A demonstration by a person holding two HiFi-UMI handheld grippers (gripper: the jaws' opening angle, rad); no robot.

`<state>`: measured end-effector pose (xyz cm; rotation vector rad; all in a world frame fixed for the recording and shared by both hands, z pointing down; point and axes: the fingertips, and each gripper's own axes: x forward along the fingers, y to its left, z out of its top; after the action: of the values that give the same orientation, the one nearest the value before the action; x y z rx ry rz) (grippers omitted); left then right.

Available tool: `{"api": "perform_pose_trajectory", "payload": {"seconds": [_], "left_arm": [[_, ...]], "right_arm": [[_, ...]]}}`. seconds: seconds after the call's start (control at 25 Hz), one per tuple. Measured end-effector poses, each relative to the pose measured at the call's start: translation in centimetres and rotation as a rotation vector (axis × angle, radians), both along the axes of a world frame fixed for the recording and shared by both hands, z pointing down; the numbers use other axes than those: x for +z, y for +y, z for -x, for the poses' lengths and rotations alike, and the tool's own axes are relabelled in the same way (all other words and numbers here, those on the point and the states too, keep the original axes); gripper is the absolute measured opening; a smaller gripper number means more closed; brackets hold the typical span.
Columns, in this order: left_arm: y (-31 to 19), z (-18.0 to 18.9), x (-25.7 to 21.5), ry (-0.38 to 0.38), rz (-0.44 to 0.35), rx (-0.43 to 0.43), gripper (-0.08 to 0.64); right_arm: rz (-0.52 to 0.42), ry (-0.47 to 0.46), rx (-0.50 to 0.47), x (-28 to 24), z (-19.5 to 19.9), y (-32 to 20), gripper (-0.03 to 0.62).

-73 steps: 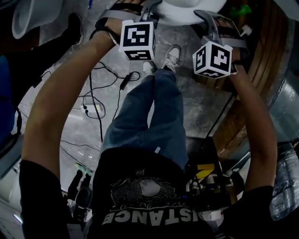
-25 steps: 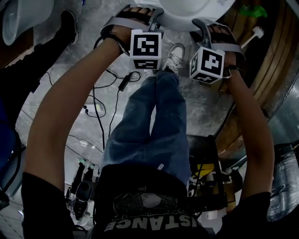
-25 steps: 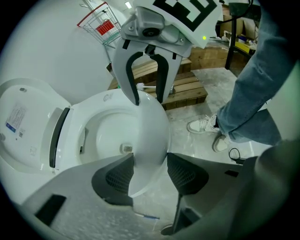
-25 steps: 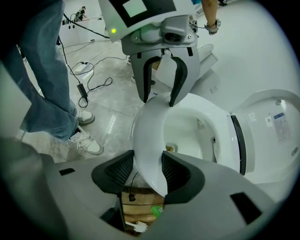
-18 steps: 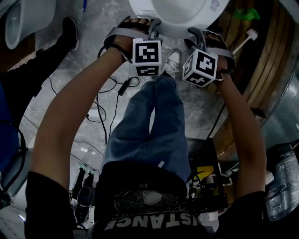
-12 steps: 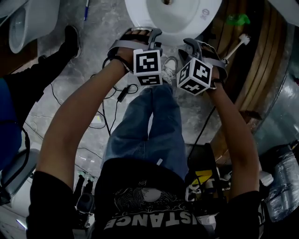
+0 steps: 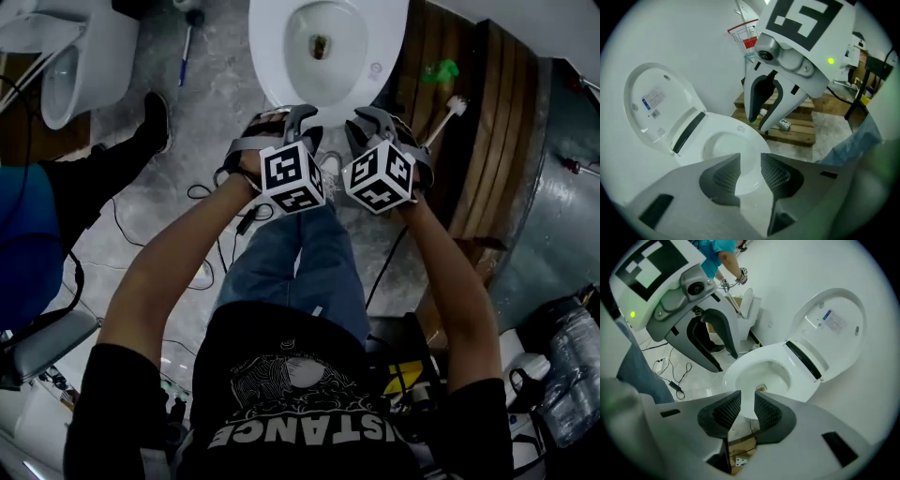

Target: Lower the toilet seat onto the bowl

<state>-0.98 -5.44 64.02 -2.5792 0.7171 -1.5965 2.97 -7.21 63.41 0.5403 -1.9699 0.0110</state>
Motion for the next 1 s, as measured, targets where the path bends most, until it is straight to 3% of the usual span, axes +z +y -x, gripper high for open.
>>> {"api": "perform_pose_trajectory", "payload": {"seconds": [0.44,0.76,1.0], "left_arm": [[0.1,-0.9,-12.6,0.241,-0.058,-0.226,0.091],[0.7,-0.9,-21.7,0.482,-0.101,-0.386,0.036],[0.9,-0.2,-27.6,0.645,-0.125,-0.504,0.014]], "right_arm": [[-0.07,-0.212,0.2,-13.0,0.4,0.6,0.063],[-0.11,-0.466,0.42,-21.9,1.1,1.4,0.047],[-0.148,-0.637,0.526,-28.1,1.1,2.0,0.021]]}}
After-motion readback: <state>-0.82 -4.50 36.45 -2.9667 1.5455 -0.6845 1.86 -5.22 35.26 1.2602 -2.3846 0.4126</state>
